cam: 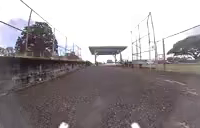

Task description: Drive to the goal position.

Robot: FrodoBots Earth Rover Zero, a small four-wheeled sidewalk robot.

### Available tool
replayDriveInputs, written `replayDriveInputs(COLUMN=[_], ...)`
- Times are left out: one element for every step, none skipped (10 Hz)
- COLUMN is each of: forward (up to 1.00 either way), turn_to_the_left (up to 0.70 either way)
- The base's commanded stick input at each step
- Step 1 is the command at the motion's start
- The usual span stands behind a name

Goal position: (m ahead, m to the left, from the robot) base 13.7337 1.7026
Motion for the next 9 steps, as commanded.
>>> replayDriveInputs(forward=[1.0, 1.0, 1.0, 1.0, 1.0, 1.0, 1.0, 1.0, 1.0], turn_to_the_left=[0.0, 0.0, 0.0, 0.0, 0.0, 0.0, 0.0, 0.0, 0.0])
